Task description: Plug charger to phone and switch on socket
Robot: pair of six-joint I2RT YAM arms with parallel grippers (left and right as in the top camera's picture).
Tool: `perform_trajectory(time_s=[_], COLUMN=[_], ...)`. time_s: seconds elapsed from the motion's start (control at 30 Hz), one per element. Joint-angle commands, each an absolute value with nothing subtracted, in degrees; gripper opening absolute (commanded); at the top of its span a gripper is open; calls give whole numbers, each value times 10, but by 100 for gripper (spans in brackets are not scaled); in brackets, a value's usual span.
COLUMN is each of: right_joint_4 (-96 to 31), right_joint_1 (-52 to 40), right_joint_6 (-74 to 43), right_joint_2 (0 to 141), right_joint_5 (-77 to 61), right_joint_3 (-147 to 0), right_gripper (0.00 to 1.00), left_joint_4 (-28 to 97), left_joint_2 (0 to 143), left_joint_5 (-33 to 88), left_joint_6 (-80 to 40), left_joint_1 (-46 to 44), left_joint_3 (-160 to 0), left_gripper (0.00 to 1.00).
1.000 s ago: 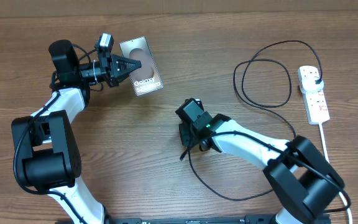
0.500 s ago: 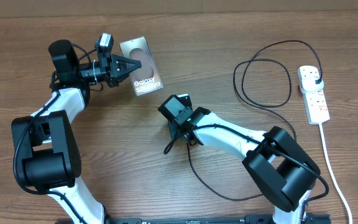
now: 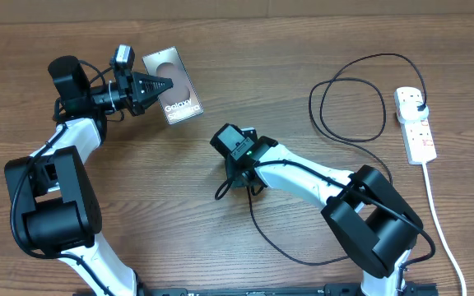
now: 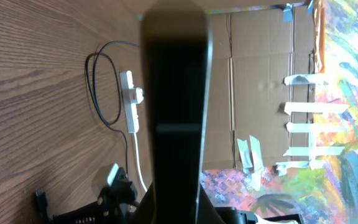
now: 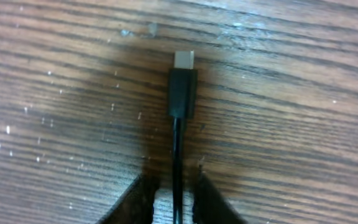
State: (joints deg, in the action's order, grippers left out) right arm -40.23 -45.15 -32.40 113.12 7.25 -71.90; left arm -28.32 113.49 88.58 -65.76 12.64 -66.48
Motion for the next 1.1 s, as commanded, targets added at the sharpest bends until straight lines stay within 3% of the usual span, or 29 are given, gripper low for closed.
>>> perform_trajectory(time_s=[0.0,0.1,0.43,0.87,1.07], right_joint_4=[-408,-406,-456,-544,-487], right_joint_1=[-449,-447,-434,-488,-569], right_joint_6=[-326,-326,-280,-275,-282], right_joint_2=[1156,1156,1105,772,674], right_joint_5=[41,37,24,13,14], right_joint_3=[-714,-714,-741,-715,-609], right_gripper=[9,4,4,4,4], left_joint_4=[-285,-285,-280,-281,-284], left_joint_2=[1129,1129,1129,1129,1129], left_joint_5=[905,905,905,905,905], left_joint_6=[-643,-643,-642,-639,-625], left_joint_1=[127,127,127,99,34], left_joint_3=[-672,-672,-671,-671,-671], left_gripper=[4,4,5,4,4])
